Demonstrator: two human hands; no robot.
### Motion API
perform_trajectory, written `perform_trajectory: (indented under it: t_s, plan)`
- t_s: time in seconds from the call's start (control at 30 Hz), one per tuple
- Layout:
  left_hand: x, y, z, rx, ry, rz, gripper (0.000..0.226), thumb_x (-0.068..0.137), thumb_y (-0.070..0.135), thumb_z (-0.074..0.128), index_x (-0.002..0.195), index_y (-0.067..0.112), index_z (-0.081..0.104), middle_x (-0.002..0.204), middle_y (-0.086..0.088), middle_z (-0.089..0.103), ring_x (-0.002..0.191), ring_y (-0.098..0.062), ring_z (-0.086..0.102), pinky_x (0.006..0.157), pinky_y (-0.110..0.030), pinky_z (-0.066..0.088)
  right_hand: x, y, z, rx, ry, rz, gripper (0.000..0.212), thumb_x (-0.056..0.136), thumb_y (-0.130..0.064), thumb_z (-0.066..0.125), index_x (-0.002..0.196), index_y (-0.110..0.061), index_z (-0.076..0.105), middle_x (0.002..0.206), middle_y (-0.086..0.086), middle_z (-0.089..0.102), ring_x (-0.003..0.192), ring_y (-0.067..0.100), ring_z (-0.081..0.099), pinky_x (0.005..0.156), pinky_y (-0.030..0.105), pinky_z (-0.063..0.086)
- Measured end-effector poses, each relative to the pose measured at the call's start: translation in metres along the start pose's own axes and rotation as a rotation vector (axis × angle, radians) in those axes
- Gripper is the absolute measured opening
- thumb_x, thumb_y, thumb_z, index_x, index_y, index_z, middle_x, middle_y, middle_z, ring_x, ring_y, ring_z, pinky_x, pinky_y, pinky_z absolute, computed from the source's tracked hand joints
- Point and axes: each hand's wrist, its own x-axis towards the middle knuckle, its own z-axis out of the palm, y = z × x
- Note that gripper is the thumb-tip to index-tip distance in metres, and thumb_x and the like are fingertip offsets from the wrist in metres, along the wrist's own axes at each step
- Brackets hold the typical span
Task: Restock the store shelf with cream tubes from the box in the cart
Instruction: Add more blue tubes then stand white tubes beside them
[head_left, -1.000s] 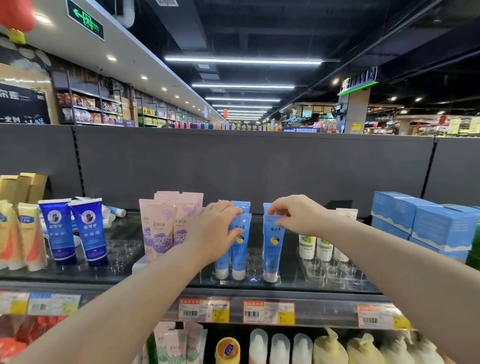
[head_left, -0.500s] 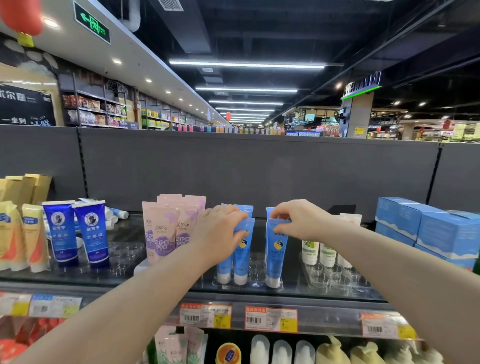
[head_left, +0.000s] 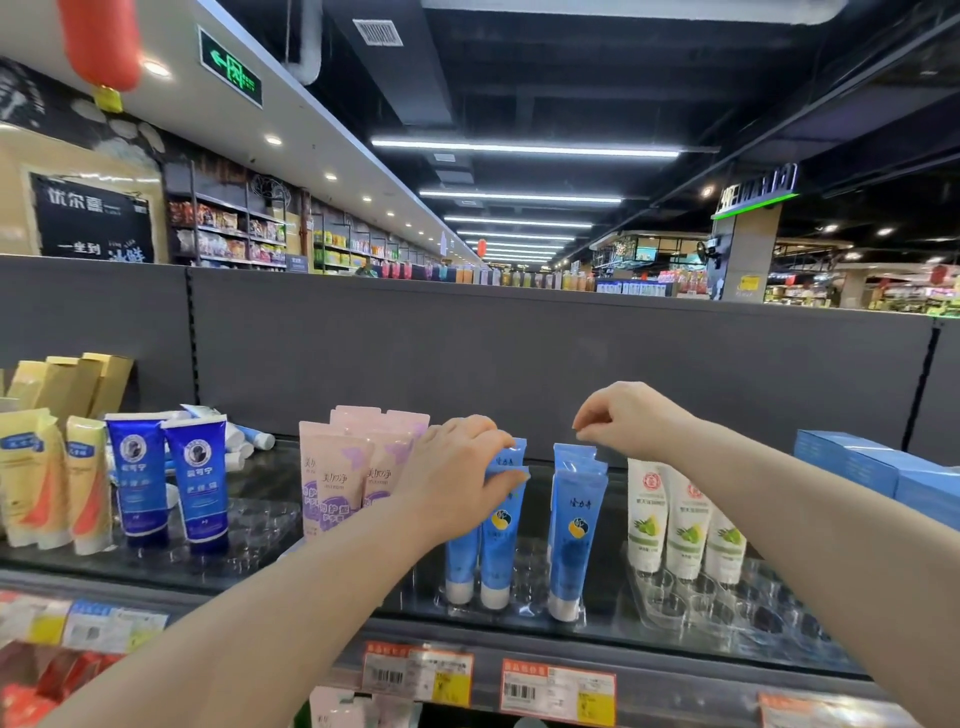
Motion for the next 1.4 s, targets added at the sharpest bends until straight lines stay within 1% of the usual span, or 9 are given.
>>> perform_trajectory:
  t_s: [0.13,0.23,0.4,0.53,0.67,0.9,1.07,1.2,1.4]
  plan:
    - [0.004,-0.003,0.0,-0.013,-0.014,-0.004,0.044,0.092,0.048,0.047,0.125,0.02,0.057,0.125,0.007,0.053,0.118,-0.014,0.045,0.103,-0.031,0.033,0.017,0.004,0.011,-0.004,-0.083,0.033,0.022,0.087,-0.025,0.062,0.108,-0.021,0.069,0.102,-0.008,0.06,0.096,0.011,0.057,0.086,0.025,0.048]
    - [0.002,-0.006,0.001,-0.039,-0.038,-0.006,0.053,0.088,0.056,0.041,0.123,0.02,0.06,0.123,0.006,0.055,0.116,-0.015,0.048,0.102,-0.033,0.035,0.027,0.006,0.016,-0.016,-0.143,0.039,0.022,0.087,-0.021,0.062,0.108,-0.021,0.069,0.104,-0.006,0.063,0.094,0.01,0.058,0.081,0.022,0.047]
    - [-0.004,-0.009,0.002,-0.052,-0.048,-0.001,0.071,0.077,0.065,0.024,0.118,0.021,0.063,0.12,0.006,0.06,0.115,-0.014,0.051,0.102,-0.033,0.036,0.031,0.004,0.018,-0.018,-0.161,0.027,0.008,0.085,-0.021,0.065,0.09,-0.022,0.07,0.089,-0.009,0.064,0.081,0.007,0.06,0.069,0.019,0.048]
    - [-0.005,-0.01,0.003,-0.031,-0.051,0.011,0.053,0.084,0.054,0.037,0.112,0.019,0.065,0.116,0.006,0.061,0.112,-0.015,0.053,0.098,-0.034,0.037,0.033,-0.002,0.016,0.005,-0.123,-0.015,0.01,0.087,-0.02,0.063,0.094,-0.017,0.071,0.084,-0.009,0.061,0.077,0.007,0.057,0.06,0.015,0.041]
    - [-0.005,-0.011,0.004,0.006,-0.076,0.036,0.035,0.093,0.04,0.049,0.119,0.019,0.062,0.123,0.006,0.055,0.118,-0.013,0.046,0.1,-0.027,0.03,0.034,-0.008,0.014,-0.003,-0.12,-0.031,0.013,0.088,-0.021,0.063,0.097,-0.017,0.071,0.094,-0.006,0.063,0.085,0.009,0.058,0.067,0.017,0.043]
    - [-0.005,-0.013,0.006,0.026,-0.067,0.038,0.035,0.095,0.036,0.048,0.125,0.02,0.058,0.13,0.006,0.051,0.123,-0.013,0.042,0.103,-0.026,0.026,0.032,-0.01,0.015,0.02,-0.074,-0.042,0.017,0.089,-0.022,0.061,0.103,-0.016,0.07,0.094,-0.007,0.058,0.086,0.008,0.055,0.062,0.012,0.039]
    - [-0.005,-0.01,0.005,0.036,-0.062,0.044,0.035,0.095,0.035,0.047,0.125,0.02,0.057,0.131,0.006,0.05,0.124,-0.013,0.041,0.103,-0.027,0.027,0.033,-0.015,0.021,0.034,-0.048,-0.06,0.017,0.09,-0.023,0.061,0.103,-0.017,0.07,0.1,-0.005,0.061,0.089,0.01,0.056,0.072,0.019,0.044]
    - [-0.005,-0.01,0.006,0.048,-0.052,0.045,0.036,0.095,0.035,0.047,0.126,0.021,0.056,0.132,0.006,0.049,0.125,-0.013,0.04,0.104,-0.028,0.026,0.033,-0.018,0.022,0.032,-0.043,-0.078,0.018,0.09,-0.022,0.06,0.103,-0.016,0.07,0.096,-0.007,0.059,0.089,0.011,0.057,0.073,0.021,0.045]
    - [-0.005,-0.01,0.006,0.047,-0.035,0.054,0.036,0.094,0.034,0.048,0.126,0.02,0.056,0.133,0.006,0.048,0.125,-0.013,0.04,0.103,-0.027,0.025,0.034,-0.02,0.024,0.017,-0.022,-0.096,0.019,0.09,-0.023,0.059,0.105,-0.017,0.069,0.104,-0.003,0.064,0.091,0.012,0.058,0.075,0.022,0.046]
